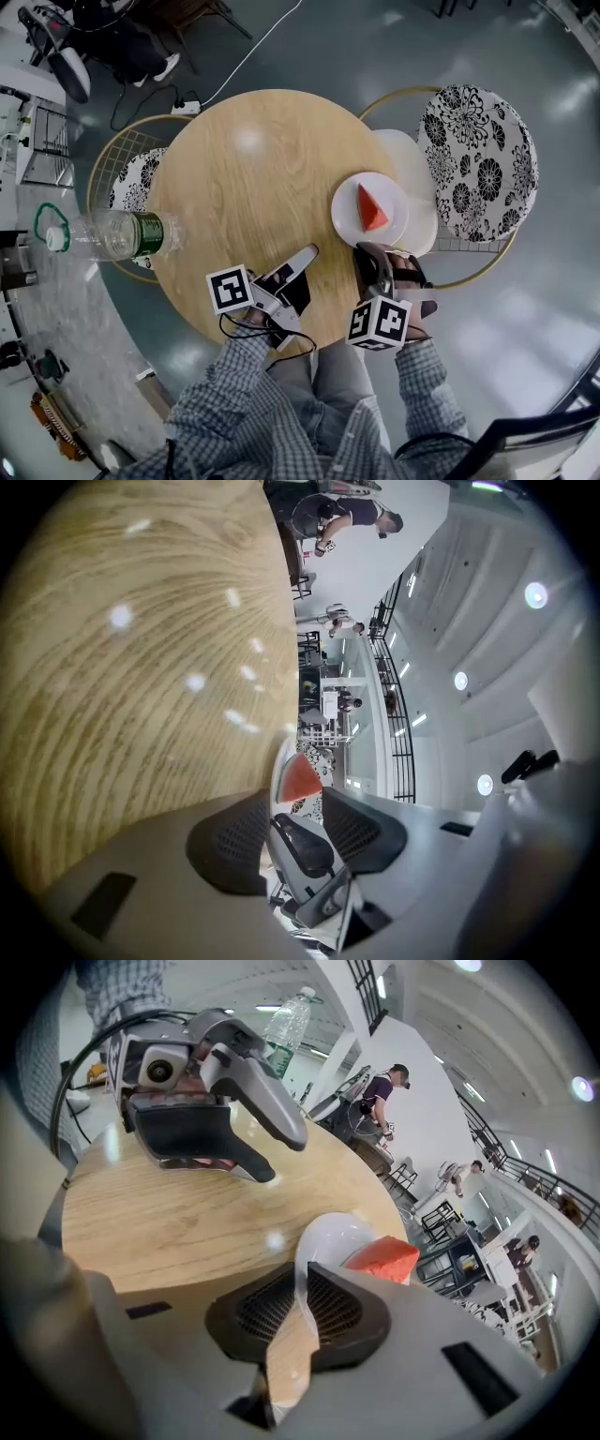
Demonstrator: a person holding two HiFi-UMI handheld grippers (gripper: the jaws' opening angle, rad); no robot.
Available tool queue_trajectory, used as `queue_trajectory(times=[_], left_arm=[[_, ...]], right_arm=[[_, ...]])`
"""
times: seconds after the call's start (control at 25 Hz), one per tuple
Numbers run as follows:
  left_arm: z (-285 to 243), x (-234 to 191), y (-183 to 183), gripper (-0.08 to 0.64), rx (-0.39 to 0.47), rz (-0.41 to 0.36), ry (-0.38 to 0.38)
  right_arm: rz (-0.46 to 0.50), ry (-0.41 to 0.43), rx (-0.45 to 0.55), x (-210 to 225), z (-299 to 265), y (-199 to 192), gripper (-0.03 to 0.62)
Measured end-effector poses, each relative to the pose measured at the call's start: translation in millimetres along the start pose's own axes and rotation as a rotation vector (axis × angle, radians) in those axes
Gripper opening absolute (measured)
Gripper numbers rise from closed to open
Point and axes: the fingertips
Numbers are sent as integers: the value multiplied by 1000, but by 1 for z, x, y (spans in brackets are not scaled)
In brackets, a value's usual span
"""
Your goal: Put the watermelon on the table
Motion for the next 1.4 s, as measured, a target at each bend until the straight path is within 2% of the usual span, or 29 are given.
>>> queue_trajectory(times=[0.16, 0.32, 0.48, 0.64, 0.8, 1.04, 1.4], left_arm=[[17, 8, 3, 179, 14, -25, -23], [31, 15, 0, 178, 16, -42, -42], [39, 23, -4, 171, 2, -89, -59], [48, 32, -4, 27, -1, -145, -65], [63, 50, -13, 8, -32, -163, -111], [92, 66, -31, 8, -108, -198, -128], [147, 79, -53, 7, -187, -268, -106]], right_arm=[[-128, 10, 38, 2, 2, 1, 38], [-344, -14, 109, 9, 14, 5, 69], [-542, -98, 185, 33, 38, 12, 72], [-714, -162, 252, 48, 63, 24, 63], [-906, -142, 300, 41, 75, 32, 8], [-1011, -152, 353, 35, 96, 57, 8], [-1110, -273, 378, 24, 147, 84, 8]])
Point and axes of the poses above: the fingertips, and each gripper's own axes: z backward along the fingers, x to its right, y out of its top, and after that the axes turned 15 degrees about z, right-handed
